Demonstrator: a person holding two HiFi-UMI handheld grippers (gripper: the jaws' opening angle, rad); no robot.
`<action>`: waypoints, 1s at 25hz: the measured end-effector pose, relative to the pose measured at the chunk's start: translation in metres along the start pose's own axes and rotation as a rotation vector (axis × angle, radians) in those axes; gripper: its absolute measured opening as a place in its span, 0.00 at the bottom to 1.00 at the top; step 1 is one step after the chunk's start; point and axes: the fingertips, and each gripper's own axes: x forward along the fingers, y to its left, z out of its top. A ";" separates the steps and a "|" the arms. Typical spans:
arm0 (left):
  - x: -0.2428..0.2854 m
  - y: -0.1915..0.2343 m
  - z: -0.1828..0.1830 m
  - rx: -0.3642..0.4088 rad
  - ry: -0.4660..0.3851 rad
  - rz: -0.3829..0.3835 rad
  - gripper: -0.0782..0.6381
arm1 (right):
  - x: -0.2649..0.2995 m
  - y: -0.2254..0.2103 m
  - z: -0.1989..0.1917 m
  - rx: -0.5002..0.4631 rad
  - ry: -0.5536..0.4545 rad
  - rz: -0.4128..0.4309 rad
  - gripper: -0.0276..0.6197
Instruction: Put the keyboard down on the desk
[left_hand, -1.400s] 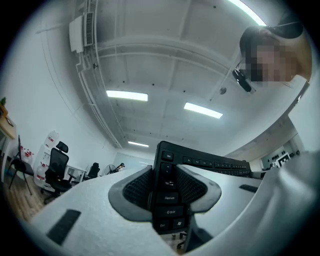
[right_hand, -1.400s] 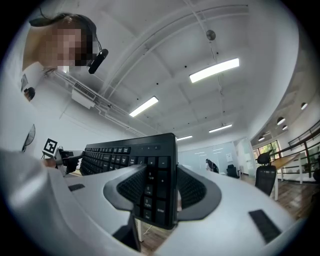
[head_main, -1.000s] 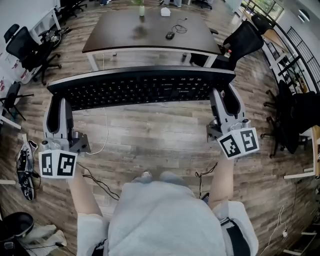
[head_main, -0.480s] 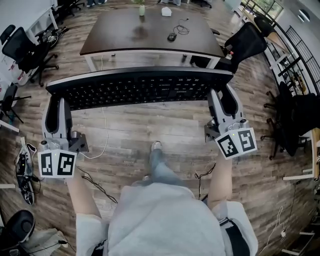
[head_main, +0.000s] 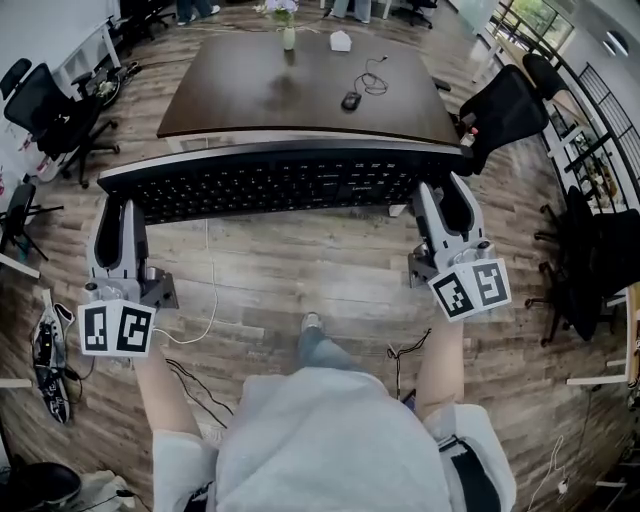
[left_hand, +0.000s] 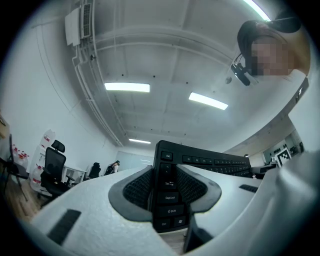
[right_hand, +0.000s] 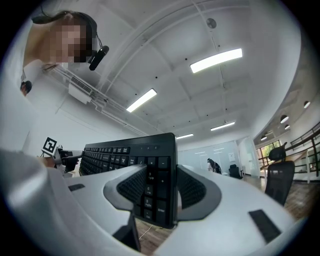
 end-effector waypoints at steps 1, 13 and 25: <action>0.008 0.000 -0.003 0.002 -0.004 0.002 0.30 | 0.008 -0.006 -0.003 0.001 -0.001 0.003 0.33; 0.148 0.002 -0.030 0.012 -0.003 0.042 0.30 | 0.126 -0.104 -0.019 0.015 0.011 0.036 0.33; 0.193 0.004 -0.061 0.011 0.001 0.047 0.30 | 0.161 -0.139 -0.044 0.023 0.016 0.035 0.33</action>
